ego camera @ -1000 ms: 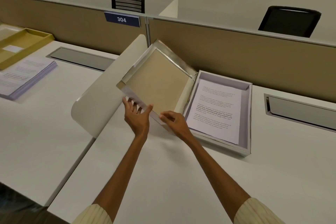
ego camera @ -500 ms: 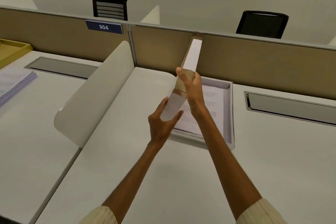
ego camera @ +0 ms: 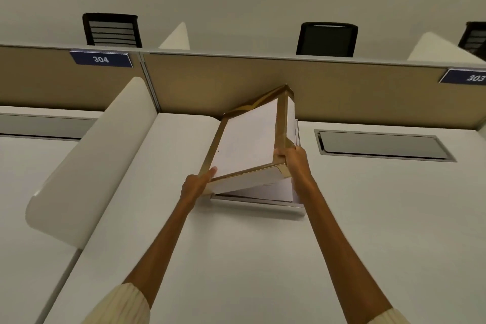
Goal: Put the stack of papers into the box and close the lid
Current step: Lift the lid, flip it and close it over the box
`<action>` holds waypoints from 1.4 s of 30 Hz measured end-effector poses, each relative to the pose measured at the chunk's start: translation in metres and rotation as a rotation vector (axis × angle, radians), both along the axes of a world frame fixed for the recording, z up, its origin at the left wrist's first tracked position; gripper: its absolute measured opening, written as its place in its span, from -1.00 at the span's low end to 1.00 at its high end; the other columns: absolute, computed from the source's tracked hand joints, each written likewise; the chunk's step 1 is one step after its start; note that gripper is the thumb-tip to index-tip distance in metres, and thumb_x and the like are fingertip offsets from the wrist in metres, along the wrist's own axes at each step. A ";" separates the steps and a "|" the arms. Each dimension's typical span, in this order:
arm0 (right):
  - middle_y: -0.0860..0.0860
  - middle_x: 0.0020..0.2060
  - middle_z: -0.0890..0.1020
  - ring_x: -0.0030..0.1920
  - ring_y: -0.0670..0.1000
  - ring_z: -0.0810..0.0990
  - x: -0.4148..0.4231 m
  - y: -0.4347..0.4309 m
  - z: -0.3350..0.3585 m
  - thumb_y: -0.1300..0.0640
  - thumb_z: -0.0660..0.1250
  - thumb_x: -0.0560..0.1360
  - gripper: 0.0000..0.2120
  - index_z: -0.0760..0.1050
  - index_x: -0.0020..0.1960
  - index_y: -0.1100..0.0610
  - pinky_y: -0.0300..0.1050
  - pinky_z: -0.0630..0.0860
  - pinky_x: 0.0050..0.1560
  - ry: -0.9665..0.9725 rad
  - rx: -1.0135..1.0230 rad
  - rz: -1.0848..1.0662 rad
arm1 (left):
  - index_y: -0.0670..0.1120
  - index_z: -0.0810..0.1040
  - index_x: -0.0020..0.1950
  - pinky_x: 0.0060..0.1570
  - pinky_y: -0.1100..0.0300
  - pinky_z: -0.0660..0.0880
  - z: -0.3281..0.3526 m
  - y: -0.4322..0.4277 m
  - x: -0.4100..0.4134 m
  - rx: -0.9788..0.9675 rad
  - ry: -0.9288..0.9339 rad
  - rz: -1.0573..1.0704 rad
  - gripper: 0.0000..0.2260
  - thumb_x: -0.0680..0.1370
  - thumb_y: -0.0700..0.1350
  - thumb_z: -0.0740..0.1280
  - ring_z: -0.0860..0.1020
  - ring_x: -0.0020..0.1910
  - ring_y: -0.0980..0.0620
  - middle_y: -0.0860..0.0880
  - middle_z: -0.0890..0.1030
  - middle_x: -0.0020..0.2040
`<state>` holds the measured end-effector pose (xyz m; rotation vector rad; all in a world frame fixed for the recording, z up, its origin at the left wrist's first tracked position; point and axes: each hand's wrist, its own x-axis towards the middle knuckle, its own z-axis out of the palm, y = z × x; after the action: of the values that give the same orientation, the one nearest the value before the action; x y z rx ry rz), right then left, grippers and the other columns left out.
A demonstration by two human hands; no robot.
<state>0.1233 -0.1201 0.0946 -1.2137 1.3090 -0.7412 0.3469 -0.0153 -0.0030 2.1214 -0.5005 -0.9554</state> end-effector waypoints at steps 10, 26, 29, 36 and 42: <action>0.26 0.24 0.53 -0.01 0.14 0.51 -0.026 -0.022 -0.024 0.11 0.13 0.63 -0.65 0.39 0.30 0.31 -0.13 0.41 0.01 0.140 0.086 -0.005 | -0.22 0.59 0.01 -0.21 0.14 0.48 -0.002 -0.012 -0.016 -0.118 -0.122 -0.013 -0.45 0.41 0.29 0.36 0.58 -0.16 -0.06 -0.18 0.64 -0.07; 0.22 0.06 0.55 0.02 0.15 0.49 -0.077 -0.031 -0.056 0.14 0.12 0.62 -0.68 0.44 0.23 0.33 0.02 0.43 0.08 0.165 0.059 -0.077 | -0.17 0.61 -0.10 -0.07 0.01 0.65 -0.010 0.015 -0.045 -0.076 0.026 -0.085 -0.52 0.29 0.23 0.51 0.63 -0.05 -0.11 -0.13 0.66 -0.10; 0.17 0.01 0.56 -0.03 0.11 0.51 -0.080 -0.028 -0.060 0.13 0.16 0.60 -0.79 0.48 0.07 0.25 -0.08 0.43 0.00 0.157 0.017 -0.071 | -0.26 0.60 -0.04 -0.29 0.25 0.61 -0.001 0.014 -0.033 0.070 0.113 -0.241 -0.58 0.35 0.07 0.53 0.65 -0.20 -0.06 -0.19 0.64 -0.12; 0.13 -0.07 0.60 -0.08 0.09 0.55 -0.076 -0.027 -0.072 0.10 0.19 0.59 -0.78 0.51 0.01 0.25 -0.21 0.47 -0.19 0.160 -0.041 -0.088 | -0.33 0.59 -0.02 -0.19 0.21 0.53 -0.008 0.006 -0.031 0.132 0.089 -0.307 -0.62 0.36 -0.06 0.55 0.57 -0.15 -0.06 -0.17 0.59 -0.17; 0.11 -0.22 0.54 -0.20 0.06 0.49 -0.084 -0.022 -0.088 0.11 0.22 0.56 -0.74 0.53 0.00 0.31 -0.17 0.41 -0.27 0.293 -0.085 -0.089 | -0.12 0.33 -0.30 -0.36 0.19 0.28 -0.009 -0.009 -0.048 0.162 -0.098 -0.332 -0.56 0.26 -0.07 0.62 0.35 -0.40 0.04 -0.05 0.41 -0.37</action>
<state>0.0397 -0.1418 0.0063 -1.3775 1.5927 -0.7063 0.2993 -0.0243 -0.0117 2.2822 -0.8706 -1.1098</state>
